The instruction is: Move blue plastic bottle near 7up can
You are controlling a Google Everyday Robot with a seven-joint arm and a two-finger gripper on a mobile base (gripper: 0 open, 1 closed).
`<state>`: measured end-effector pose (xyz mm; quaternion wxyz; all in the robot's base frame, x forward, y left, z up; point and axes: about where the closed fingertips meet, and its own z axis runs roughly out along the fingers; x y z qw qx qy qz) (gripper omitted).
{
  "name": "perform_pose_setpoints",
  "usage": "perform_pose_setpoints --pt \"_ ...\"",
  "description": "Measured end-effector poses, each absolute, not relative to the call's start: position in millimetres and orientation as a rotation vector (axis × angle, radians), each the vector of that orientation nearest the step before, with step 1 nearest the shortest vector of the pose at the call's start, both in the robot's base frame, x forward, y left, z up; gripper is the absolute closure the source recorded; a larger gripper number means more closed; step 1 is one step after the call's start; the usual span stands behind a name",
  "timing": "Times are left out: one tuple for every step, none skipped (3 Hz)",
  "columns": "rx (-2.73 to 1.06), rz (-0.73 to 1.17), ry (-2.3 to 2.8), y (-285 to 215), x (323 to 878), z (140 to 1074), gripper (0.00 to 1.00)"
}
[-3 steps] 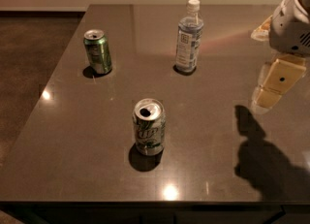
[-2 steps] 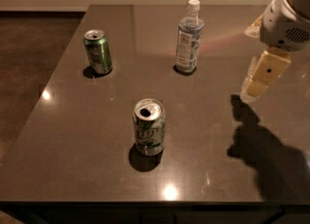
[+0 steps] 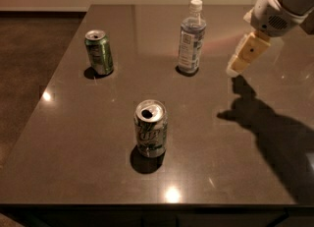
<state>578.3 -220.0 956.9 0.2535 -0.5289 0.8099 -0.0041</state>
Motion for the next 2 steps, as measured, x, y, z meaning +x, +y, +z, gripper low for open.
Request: perform_pose_setpoints --pt "-1.323 0.032 2.169 -216 620 957 0.0" --pt "-1.24 0.116 2.128 -199 653 953 0.0"
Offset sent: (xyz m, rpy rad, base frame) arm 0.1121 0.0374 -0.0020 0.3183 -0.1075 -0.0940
